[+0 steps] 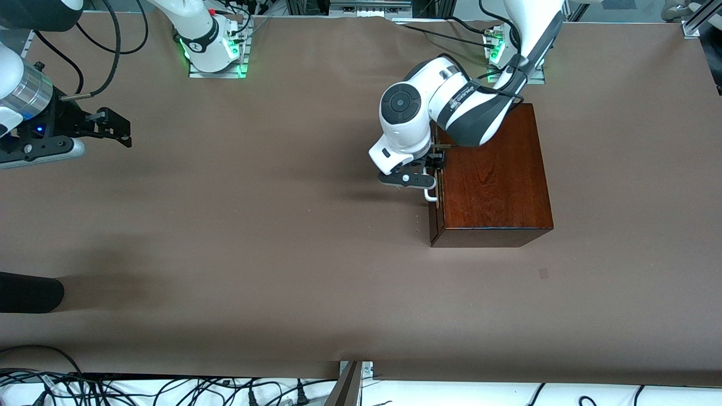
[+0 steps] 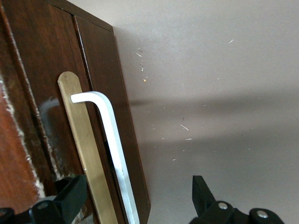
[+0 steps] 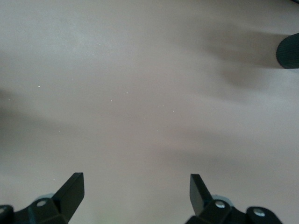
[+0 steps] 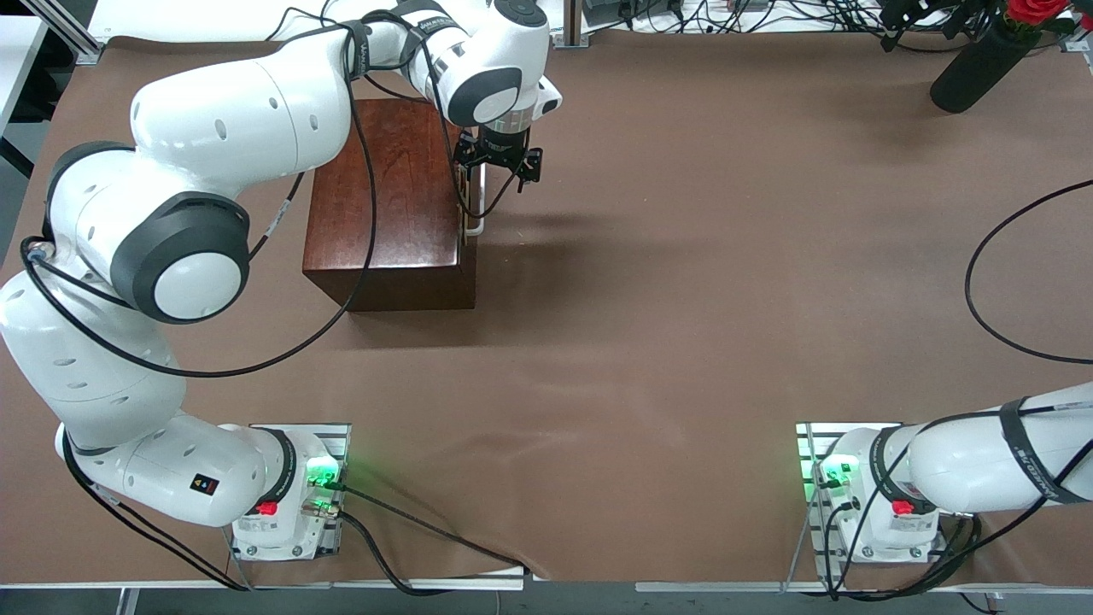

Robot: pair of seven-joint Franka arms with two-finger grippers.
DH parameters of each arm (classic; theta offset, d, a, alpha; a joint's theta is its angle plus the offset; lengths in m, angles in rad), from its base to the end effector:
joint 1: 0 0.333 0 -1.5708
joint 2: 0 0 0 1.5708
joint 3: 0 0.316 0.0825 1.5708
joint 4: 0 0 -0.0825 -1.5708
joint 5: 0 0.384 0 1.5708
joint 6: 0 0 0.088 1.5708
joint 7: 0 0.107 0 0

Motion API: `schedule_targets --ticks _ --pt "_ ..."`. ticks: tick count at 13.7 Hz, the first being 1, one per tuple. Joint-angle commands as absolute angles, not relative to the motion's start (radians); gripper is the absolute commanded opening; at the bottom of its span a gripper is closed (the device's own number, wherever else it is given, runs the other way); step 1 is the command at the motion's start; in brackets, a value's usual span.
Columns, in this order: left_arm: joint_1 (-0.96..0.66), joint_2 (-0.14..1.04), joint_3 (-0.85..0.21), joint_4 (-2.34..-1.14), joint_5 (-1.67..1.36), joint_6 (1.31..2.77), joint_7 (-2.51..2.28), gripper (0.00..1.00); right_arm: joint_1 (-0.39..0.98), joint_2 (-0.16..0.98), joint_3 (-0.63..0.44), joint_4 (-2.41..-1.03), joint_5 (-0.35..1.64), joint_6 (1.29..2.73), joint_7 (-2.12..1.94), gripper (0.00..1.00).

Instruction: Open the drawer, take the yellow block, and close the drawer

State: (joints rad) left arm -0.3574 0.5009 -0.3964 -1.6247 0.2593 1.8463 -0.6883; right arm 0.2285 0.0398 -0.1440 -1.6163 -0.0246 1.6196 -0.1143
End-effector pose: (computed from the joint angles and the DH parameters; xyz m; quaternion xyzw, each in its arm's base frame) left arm 0.5070 -0.4084 0.3314 -0.9902 0.0717 0.0718 0.0956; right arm 0.5666 0.0470 0.5851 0.9947 0.1000 -0.0183 0.0149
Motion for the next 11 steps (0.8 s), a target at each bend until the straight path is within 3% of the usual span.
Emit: schedule_targets --ticks 1,11 --pt "-0.37 0.529 -0.393 -1.608 0.32 1.836 -0.718 1.0 0.227 0.038 -0.144 -1.605 -0.018 1.601 -0.104 1.0" --pt "-0.403 0.584 -0.393 -1.605 0.402 1.838 -0.775 1.0 0.227 0.038 -0.144 -1.605 -0.018 1.601 -0.106 1.0"
